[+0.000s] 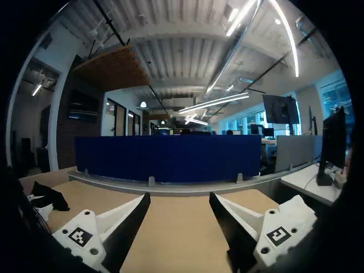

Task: Fold towel

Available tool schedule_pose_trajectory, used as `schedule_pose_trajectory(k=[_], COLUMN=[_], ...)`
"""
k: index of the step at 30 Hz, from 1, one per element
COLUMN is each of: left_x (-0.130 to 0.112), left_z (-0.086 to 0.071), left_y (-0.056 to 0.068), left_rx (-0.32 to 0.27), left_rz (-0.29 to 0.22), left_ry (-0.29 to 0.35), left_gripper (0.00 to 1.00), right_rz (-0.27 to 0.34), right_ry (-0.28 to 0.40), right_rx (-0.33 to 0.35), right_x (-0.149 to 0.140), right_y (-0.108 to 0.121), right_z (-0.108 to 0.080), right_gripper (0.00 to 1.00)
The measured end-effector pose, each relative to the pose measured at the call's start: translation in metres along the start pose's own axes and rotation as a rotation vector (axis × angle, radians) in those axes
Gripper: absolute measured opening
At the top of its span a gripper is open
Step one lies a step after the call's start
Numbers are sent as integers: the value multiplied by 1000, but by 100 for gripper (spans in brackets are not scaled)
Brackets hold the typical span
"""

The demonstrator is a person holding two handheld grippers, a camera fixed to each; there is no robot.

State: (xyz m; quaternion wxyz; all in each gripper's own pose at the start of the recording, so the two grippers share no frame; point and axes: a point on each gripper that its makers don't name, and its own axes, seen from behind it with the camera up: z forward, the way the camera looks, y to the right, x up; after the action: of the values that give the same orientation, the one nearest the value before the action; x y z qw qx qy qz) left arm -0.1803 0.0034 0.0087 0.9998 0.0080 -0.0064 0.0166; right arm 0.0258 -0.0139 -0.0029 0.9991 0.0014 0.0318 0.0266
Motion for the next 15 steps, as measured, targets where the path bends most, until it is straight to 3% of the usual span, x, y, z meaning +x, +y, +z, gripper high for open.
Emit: schedule_pose_trajectory(k=[15], left_x=[-1], left_z=[1], left_y=[1], left_rx=[-7], left_rz=[-2], left_ry=[0], left_gripper=[90], right_rz=[-5], right_ry=[9], right_rx=[-2], right_x=[2], right_y=[6], right_z=[1], right_gripper=[100])
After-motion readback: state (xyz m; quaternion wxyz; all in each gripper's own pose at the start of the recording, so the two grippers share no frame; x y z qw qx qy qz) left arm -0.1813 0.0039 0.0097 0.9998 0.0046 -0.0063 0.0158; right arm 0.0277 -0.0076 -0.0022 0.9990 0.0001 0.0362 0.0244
